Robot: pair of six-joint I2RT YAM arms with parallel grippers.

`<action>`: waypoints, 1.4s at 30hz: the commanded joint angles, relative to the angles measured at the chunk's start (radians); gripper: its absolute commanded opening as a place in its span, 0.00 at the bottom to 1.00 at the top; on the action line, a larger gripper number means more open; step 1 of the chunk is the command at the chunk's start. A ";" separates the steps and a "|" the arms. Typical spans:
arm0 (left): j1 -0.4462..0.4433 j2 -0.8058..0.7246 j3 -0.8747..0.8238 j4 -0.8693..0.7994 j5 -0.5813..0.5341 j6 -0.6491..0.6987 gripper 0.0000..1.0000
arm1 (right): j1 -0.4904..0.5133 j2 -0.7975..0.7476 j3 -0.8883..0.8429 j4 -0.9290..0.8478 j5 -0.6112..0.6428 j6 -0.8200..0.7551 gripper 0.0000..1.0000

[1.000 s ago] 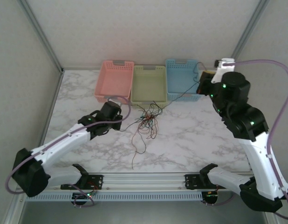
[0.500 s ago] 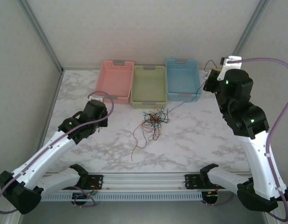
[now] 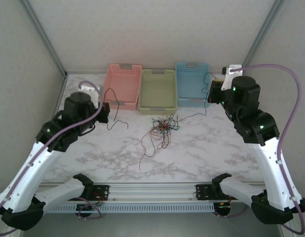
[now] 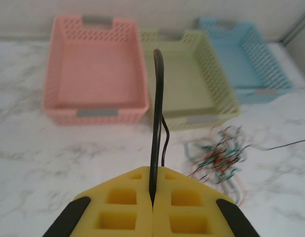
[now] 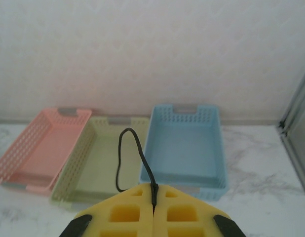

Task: Untangle the cables
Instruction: Place the cable into the container.

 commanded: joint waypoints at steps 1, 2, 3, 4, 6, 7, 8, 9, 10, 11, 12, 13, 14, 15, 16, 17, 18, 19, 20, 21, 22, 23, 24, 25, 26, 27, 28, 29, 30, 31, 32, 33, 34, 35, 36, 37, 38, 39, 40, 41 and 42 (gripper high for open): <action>0.006 0.091 0.147 0.005 0.108 0.049 0.00 | -0.004 -0.037 -0.070 0.012 -0.110 0.039 0.00; 0.006 0.132 0.195 0.002 0.100 0.057 0.00 | -0.004 -0.045 -0.086 0.006 -0.130 0.044 0.00; 0.006 0.168 0.233 -0.002 0.084 0.064 0.00 | -0.004 -0.052 -0.101 0.002 -0.143 0.047 0.00; 0.006 0.211 0.285 -0.009 0.060 0.076 0.00 | -0.004 -0.061 -0.114 -0.004 -0.154 0.055 0.00; 0.010 0.290 0.374 -0.013 0.019 0.108 0.00 | -0.004 -0.078 -0.136 -0.012 -0.171 0.060 0.00; 0.019 0.341 0.419 -0.010 0.006 0.129 0.00 | -0.004 -0.087 -0.145 -0.018 -0.178 0.061 0.00; 0.033 0.385 0.455 -0.011 0.008 0.141 0.00 | -0.004 -0.093 -0.152 -0.021 -0.183 0.063 0.00; 0.054 0.440 0.499 -0.019 0.013 0.148 0.00 | -0.004 -0.099 -0.156 -0.026 -0.192 0.063 0.00; 0.072 0.492 0.543 -0.024 0.013 0.152 0.00 | -0.003 -0.103 -0.159 -0.030 -0.201 0.066 0.00; 0.089 0.533 0.573 -0.023 0.020 0.158 0.00 | -0.004 -0.105 -0.160 -0.035 -0.207 0.067 0.00; 0.107 0.576 0.599 -0.011 0.037 0.169 0.00 | -0.004 -0.111 -0.162 -0.038 -0.212 0.071 0.00; 0.125 0.612 0.610 0.015 0.040 0.181 0.00 | -0.004 -0.115 -0.166 -0.037 -0.218 0.074 0.00; 0.142 0.644 0.617 0.038 0.037 0.180 0.00 | -0.004 -0.119 -0.170 -0.036 -0.223 0.076 0.00; 0.164 0.687 0.634 0.053 0.028 0.180 0.00 | -0.004 -0.123 -0.171 -0.037 -0.227 0.075 0.00; 0.183 0.732 0.664 0.054 0.005 0.183 0.00 | -0.003 -0.126 -0.173 -0.040 -0.224 0.076 0.00; 0.201 0.773 0.691 0.051 -0.009 0.182 0.00 | -0.004 -0.129 -0.175 -0.041 -0.222 0.076 0.00; 0.226 0.818 0.720 0.051 -0.012 0.175 0.00 | -0.004 -0.132 -0.178 -0.045 -0.222 0.074 0.00; 0.250 0.862 0.743 0.053 -0.001 0.161 0.00 | -0.004 -0.136 -0.177 -0.049 -0.222 0.072 0.00; 0.270 0.899 0.758 0.060 0.016 0.142 0.00 | -0.004 -0.138 -0.178 -0.052 -0.221 0.072 0.00; 0.294 0.944 0.772 0.070 0.058 0.115 0.02 | -0.004 -0.141 -0.178 -0.055 -0.221 0.069 0.00; 0.316 0.993 0.795 0.071 0.106 0.087 0.02 | -0.003 -0.144 -0.175 -0.058 -0.216 0.063 0.00; 0.331 1.041 0.818 0.068 0.132 0.066 0.02 | -0.004 -0.145 -0.173 -0.061 -0.207 0.060 0.00; 0.343 1.095 0.848 0.066 0.155 0.048 0.03 | -0.004 -0.149 -0.171 -0.059 -0.200 0.057 0.00; 0.352 1.150 0.880 0.058 0.177 0.037 0.04 | -0.004 -0.150 -0.171 -0.058 -0.197 0.055 0.00; 0.356 1.195 0.914 0.043 0.191 0.029 0.05 | -0.004 -0.152 -0.170 -0.056 -0.198 0.055 0.00; 0.357 1.246 0.956 0.022 0.198 0.021 0.06 | -0.003 -0.150 -0.166 -0.057 -0.200 0.058 0.00; 0.358 1.290 0.994 0.002 0.211 0.020 0.07 | -0.004 -0.148 -0.163 -0.060 -0.207 0.061 0.00; 0.357 1.319 1.022 -0.014 0.225 0.020 0.09 | -0.004 -0.146 -0.161 -0.059 -0.213 0.062 0.00; 0.358 1.341 1.037 -0.023 0.235 0.016 0.13 | -0.004 -0.145 -0.159 -0.060 -0.214 0.064 0.00; 0.356 1.348 1.036 -0.025 0.238 0.012 0.18 | -0.003 -0.144 -0.157 -0.061 -0.215 0.064 0.00; 0.356 1.345 1.023 -0.022 0.239 0.011 0.24 | -0.004 -0.141 -0.157 -0.062 -0.215 0.064 0.00; 0.355 1.332 0.999 -0.008 0.238 0.012 0.32 | -0.004 -0.142 -0.160 -0.063 -0.210 0.063 0.00; 0.353 1.316 0.972 0.005 0.230 0.014 0.43 | -0.004 -0.142 -0.163 -0.062 -0.206 0.066 0.00; 0.350 1.292 0.942 0.017 0.213 0.020 0.53 | -0.004 -0.140 -0.168 -0.060 -0.204 0.067 0.00; 0.348 1.267 0.915 0.031 0.197 0.029 0.59 | -0.004 -0.139 -0.171 -0.058 -0.205 0.070 0.00; 0.347 1.247 0.897 0.037 0.185 0.034 0.64 | -0.004 -0.138 -0.174 -0.057 -0.211 0.073 0.00; 0.348 1.224 0.882 0.038 0.178 0.038 0.67 | -0.004 -0.136 -0.178 -0.053 -0.218 0.078 0.00; 0.348 1.197 0.866 0.043 0.173 0.044 0.68 | -0.003 -0.136 -0.186 -0.045 -0.225 0.081 0.00; 0.348 1.161 0.840 0.053 0.164 0.048 0.69 | -0.004 -0.137 -0.193 -0.039 -0.228 0.086 0.00; 0.348 1.119 0.808 0.072 0.160 0.049 0.70 | -0.004 -0.136 -0.198 -0.034 -0.231 0.091 0.00; 0.348 1.060 0.762 0.103 0.151 0.049 0.71 | -0.003 -0.136 -0.204 -0.029 -0.236 0.093 0.00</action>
